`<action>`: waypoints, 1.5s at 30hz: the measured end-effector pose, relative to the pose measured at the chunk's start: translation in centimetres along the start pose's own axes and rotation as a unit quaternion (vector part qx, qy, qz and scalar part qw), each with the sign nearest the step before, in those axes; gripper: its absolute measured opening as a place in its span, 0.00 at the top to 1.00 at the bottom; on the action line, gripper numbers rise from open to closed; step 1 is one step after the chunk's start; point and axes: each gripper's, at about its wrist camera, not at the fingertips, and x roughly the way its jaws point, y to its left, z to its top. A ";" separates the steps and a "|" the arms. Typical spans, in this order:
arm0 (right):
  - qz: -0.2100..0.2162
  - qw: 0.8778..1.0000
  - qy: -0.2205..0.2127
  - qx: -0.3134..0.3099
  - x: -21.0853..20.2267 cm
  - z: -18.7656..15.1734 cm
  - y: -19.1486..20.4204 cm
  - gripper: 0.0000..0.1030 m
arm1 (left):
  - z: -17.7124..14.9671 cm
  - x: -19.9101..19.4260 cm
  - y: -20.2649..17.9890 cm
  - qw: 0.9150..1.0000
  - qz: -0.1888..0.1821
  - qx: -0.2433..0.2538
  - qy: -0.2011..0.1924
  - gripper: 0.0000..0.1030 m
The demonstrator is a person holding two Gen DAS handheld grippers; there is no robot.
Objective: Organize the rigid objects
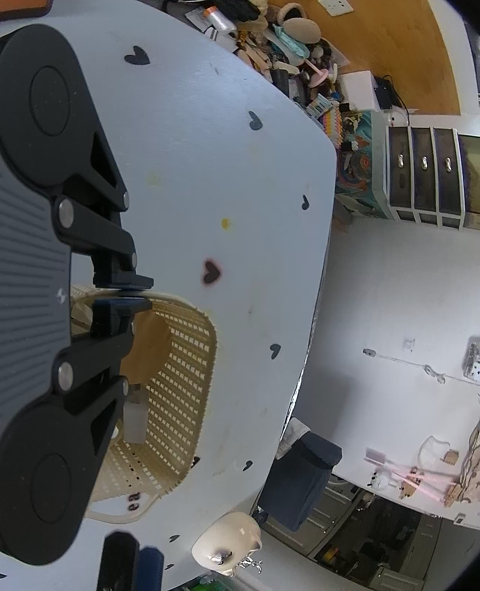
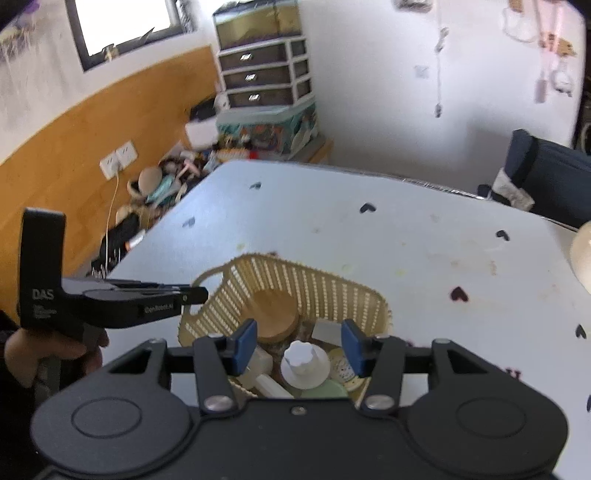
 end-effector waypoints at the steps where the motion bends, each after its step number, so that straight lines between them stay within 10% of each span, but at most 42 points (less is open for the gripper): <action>1: -0.004 1.000 -0.007 0.004 -0.4 -0.2 0.0 0.49 | 0.0 -0.2 0.0 1.000 0.001 0.001 -0.001 0.96; 7: -0.025 0.999 -0.040 0.022 -2.7 -1.3 0.0 0.46 | 0.5 -3.7 -0.7 0.999 0.003 0.010 -0.035 0.94; 18: -0.052 0.994 -0.094 0.028 -7.2 -4.1 -0.7 0.32 | -1.2 -12.7 -3.7 0.994 0.019 0.027 -0.109 0.62; 30: -0.085 0.985 -0.147 0.028 -14.1 -8.6 -1.1 0.18 | -7.1 -20.8 -7.4 0.986 0.044 0.017 -0.157 0.24; 45: -0.113 0.977 -0.181 0.023 -19.7 -13.6 -0.6 0.11 | -13.2 -25.2 -10.9 0.981 0.049 0.037 -0.185 0.02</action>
